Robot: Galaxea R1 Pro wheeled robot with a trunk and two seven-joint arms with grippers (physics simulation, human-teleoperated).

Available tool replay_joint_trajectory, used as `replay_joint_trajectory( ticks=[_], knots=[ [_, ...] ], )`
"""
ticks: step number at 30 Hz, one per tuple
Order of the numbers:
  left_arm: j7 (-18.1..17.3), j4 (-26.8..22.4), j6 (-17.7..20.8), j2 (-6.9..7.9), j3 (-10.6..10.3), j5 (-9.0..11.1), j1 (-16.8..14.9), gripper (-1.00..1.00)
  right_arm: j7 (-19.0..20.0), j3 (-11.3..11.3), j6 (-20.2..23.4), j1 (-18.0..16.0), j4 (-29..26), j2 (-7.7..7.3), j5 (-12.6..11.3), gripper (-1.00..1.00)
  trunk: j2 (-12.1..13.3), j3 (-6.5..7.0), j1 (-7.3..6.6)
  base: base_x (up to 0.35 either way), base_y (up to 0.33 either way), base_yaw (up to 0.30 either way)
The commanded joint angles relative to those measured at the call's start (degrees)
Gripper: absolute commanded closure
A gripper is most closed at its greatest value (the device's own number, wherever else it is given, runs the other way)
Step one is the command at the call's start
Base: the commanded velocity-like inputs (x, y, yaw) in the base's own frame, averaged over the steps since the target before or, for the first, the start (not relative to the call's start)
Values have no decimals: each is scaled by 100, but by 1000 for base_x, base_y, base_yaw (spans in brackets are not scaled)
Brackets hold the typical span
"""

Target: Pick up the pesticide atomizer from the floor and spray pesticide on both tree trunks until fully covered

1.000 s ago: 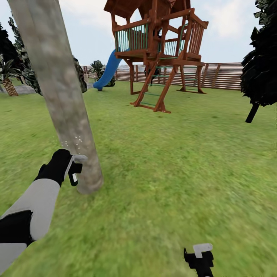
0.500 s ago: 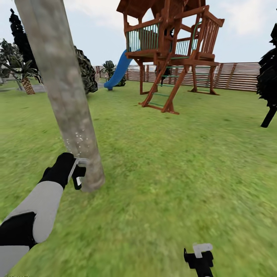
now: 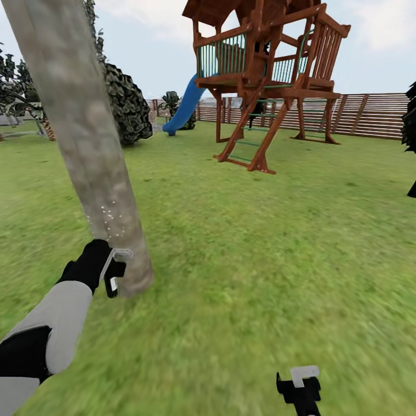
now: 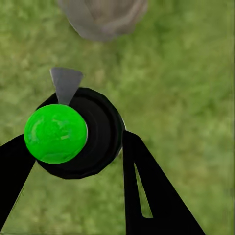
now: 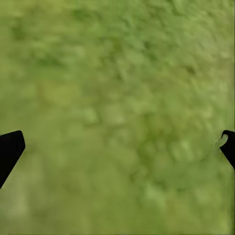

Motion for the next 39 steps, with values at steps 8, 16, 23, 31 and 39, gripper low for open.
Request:
replay_joint_trajectory(
  ticks=[8,16,23,31,39],
  knots=[
    [-53,32,3,157,101,3,117,100,-23,-38,-19,-5,10,0,55,-100,-2,-5,1,27,-267,35],
    [-34,8,-6,161,165,-23,125,100,-23,-38,-19,-5,10,0,54,-100,-2,-5,1,80,-276,268],
    [-6,29,-73,158,207,5,361,100,-22,-38,-19,-5,10,0,54,-100,-2,-5,1,191,-242,165],
    [-5,-7,-77,405,200,-19,389,100,-22,-38,-19,-5,10,8,57,-100,-2,-5,1,239,-200,84],
    [3,-52,-77,77,215,0,398,100,-22,-38,-19,-5,10,1,59,-100,-2,-5,1,231,-204,231]
  ],
)
